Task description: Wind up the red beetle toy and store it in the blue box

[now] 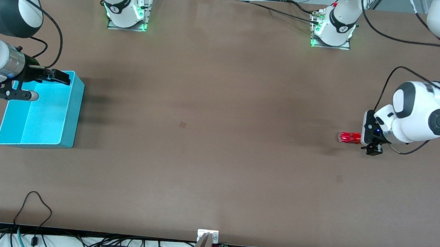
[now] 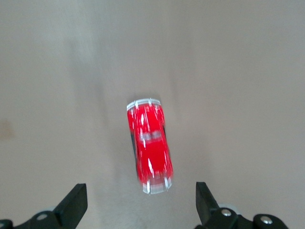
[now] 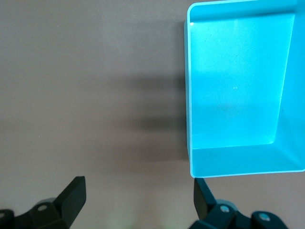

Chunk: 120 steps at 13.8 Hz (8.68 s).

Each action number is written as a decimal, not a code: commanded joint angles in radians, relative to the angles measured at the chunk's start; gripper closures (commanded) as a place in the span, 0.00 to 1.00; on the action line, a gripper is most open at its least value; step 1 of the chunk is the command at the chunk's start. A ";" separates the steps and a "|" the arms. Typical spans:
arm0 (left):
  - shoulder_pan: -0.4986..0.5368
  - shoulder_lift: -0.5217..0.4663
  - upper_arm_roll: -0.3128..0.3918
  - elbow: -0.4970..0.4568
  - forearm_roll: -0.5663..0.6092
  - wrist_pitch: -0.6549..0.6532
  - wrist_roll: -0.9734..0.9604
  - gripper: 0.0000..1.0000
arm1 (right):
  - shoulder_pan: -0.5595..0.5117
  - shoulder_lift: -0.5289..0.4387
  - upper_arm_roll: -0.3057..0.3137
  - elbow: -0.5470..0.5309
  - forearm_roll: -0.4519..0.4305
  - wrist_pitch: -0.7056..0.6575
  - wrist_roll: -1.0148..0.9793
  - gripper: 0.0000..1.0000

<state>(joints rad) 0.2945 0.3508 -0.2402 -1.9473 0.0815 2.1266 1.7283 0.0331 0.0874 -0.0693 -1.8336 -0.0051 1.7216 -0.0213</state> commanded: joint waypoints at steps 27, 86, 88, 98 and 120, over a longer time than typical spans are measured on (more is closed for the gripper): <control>-0.339 -0.219 0.305 0.467 -0.131 -0.445 -1.796 0.00 | -0.007 -0.005 0.002 0.001 0.017 -0.013 -0.026 0.00; -0.298 -0.377 0.282 0.315 -0.124 -0.530 -1.756 0.00 | -0.019 0.259 0.005 -0.455 -0.179 1.055 -1.471 0.00; -0.298 -0.375 0.282 0.315 -0.124 -0.530 -1.756 0.00 | -0.019 0.273 0.005 -0.455 -0.177 1.056 -1.468 0.00; -0.298 -0.374 0.282 0.317 -0.126 -0.519 -1.756 0.00 | -0.015 0.315 0.006 -0.455 -0.168 1.087 -1.462 0.00; -0.302 -0.377 0.279 0.315 -0.132 -0.493 -1.762 0.00 | 0.045 0.036 0.054 -0.427 -0.139 0.825 -0.749 0.98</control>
<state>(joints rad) -0.0110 -0.0174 0.0427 -1.6360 -0.0255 1.6311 -0.0399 0.0826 0.2023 -0.0163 -2.2519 -0.1667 2.6159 -0.8884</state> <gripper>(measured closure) 0.000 0.555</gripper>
